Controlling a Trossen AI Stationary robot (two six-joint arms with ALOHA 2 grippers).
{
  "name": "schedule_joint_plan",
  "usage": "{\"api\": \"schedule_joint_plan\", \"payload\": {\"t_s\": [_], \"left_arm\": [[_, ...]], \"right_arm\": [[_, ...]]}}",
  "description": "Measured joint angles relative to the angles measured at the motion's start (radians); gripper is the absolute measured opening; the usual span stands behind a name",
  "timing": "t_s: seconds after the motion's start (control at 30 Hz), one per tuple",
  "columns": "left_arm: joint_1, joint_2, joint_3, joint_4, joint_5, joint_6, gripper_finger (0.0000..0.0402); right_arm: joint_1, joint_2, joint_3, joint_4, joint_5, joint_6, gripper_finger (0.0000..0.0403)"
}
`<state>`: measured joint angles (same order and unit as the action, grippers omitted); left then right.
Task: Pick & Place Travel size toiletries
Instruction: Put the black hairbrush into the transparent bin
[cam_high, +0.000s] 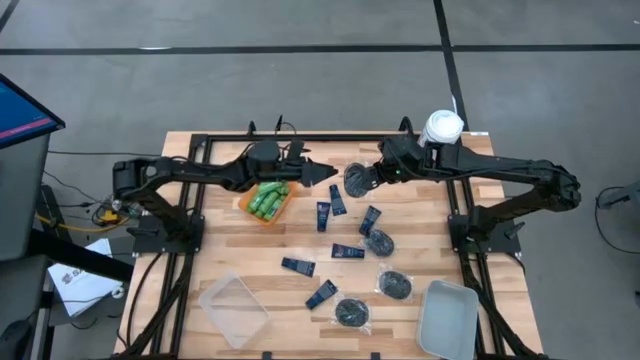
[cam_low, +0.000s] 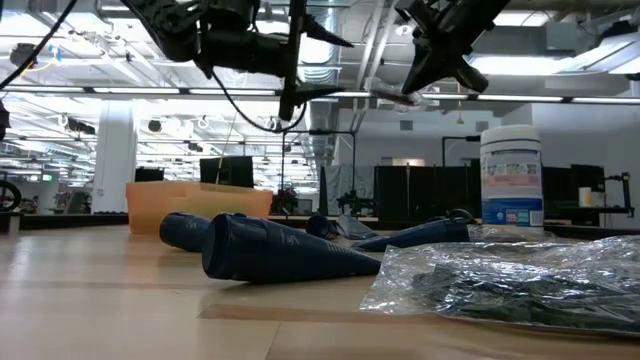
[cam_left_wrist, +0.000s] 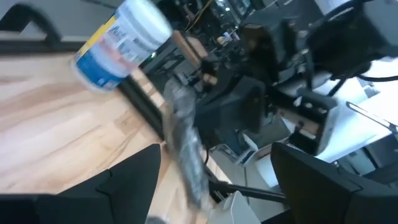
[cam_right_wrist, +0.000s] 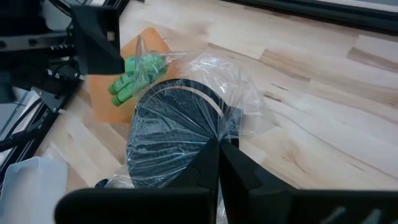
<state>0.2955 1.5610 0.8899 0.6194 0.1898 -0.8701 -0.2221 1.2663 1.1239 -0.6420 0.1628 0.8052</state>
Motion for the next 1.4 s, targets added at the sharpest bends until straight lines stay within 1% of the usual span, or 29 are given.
{"api": "schedule_joint_plan", "payload": {"t_s": [0.27,0.63,0.73,0.87,1.17,1.4], "left_arm": [[-0.001,0.046,0.080,0.000,0.000,0.062,0.0301],[-0.009,0.087,0.081,-0.005,0.003,0.062,0.0301],[-0.003,0.087,0.081,-0.007,0.001,0.062,0.0293],[0.000,0.087,0.081,-0.006,-0.001,0.062,0.0257],[0.000,0.091,0.081,-0.006,-0.027,0.078,0.0141],[0.000,0.091,0.081,-0.005,-0.026,0.080,0.0077]], "right_arm": [[0.027,0.000,0.000,0.004,0.000,0.007,0.0000],[0.027,0.000,0.000,0.044,0.000,0.007,0.0000],[0.027,0.000,0.000,0.053,0.000,0.003,0.0000],[0.031,0.000,0.000,0.054,0.000,-0.001,0.0000],[0.042,0.000,0.000,0.056,-0.004,-0.019,0.0000],[0.046,0.000,0.000,0.056,-0.005,-0.022,0.0000]]}}
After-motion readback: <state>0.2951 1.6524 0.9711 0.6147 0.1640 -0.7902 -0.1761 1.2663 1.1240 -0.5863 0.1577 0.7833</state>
